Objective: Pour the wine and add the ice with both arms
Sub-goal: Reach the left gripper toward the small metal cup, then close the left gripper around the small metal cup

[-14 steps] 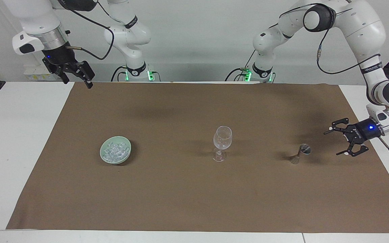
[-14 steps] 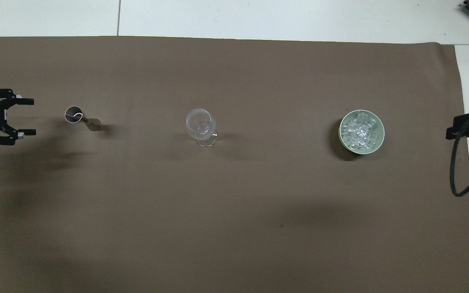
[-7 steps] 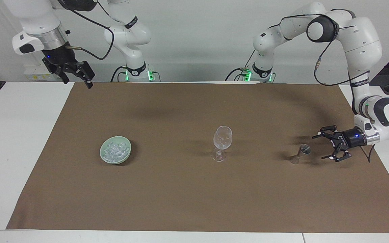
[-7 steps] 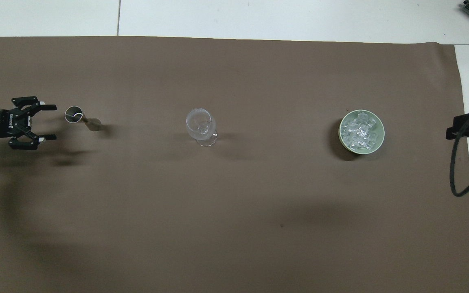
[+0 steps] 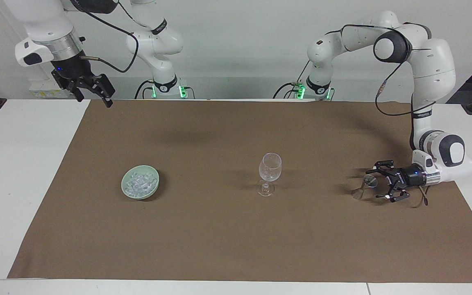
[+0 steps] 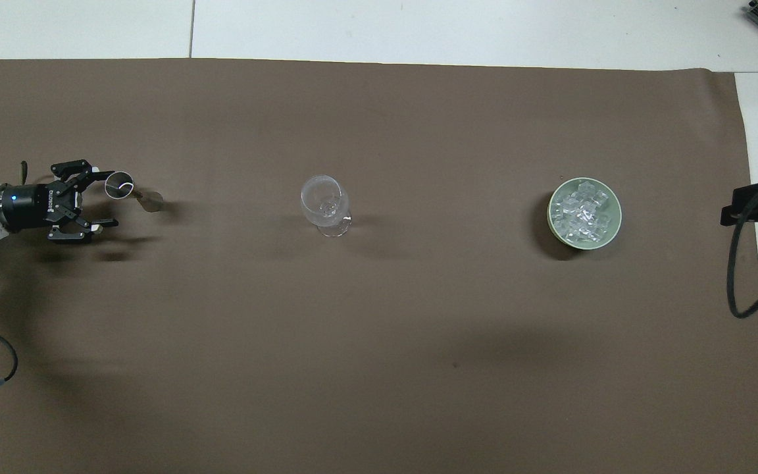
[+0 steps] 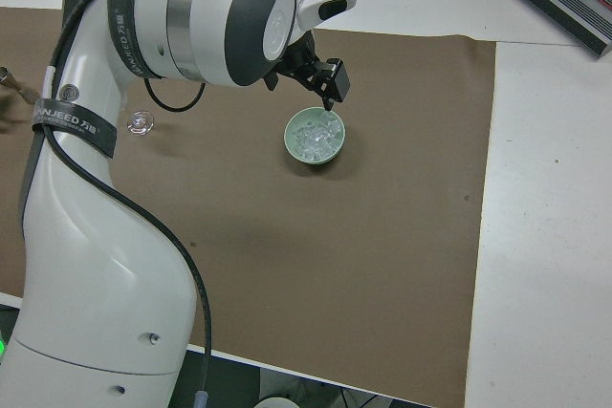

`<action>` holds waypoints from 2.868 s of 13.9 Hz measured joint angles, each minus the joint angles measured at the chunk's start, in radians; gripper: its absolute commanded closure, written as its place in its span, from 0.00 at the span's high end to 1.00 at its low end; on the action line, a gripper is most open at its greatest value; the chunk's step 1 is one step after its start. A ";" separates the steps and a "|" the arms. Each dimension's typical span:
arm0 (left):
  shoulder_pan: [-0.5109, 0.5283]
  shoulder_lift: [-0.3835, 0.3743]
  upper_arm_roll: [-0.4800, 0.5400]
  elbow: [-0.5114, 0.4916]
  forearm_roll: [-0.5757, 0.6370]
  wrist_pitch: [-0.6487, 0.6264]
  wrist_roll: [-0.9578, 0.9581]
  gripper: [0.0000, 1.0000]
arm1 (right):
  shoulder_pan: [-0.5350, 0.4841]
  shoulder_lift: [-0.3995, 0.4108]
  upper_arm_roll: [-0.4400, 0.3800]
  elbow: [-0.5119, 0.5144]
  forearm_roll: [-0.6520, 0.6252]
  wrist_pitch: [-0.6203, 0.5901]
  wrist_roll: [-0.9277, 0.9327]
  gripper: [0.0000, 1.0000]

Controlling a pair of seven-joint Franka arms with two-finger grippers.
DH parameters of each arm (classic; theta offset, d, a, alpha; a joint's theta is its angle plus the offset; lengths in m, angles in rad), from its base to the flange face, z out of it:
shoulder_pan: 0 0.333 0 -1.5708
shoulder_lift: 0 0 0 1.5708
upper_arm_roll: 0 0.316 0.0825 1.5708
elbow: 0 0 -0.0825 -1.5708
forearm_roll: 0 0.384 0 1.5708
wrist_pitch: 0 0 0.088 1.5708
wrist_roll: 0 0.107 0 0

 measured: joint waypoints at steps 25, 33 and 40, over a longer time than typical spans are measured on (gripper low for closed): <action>0.017 0.073 -0.064 -0.001 -0.084 -0.013 0.109 0.72 | 0.000 0.000 0.000 0.000 0.000 0.000 0.000 1.00; 0.014 0.078 -0.069 -0.007 -0.084 -0.029 0.125 0.54 | 0.000 0.000 0.000 0.000 0.000 0.000 0.000 1.00; 0.014 0.080 -0.069 -0.007 -0.084 -0.030 0.133 0.28 | 0.000 0.000 0.012 0.000 0.000 0.000 0.000 1.00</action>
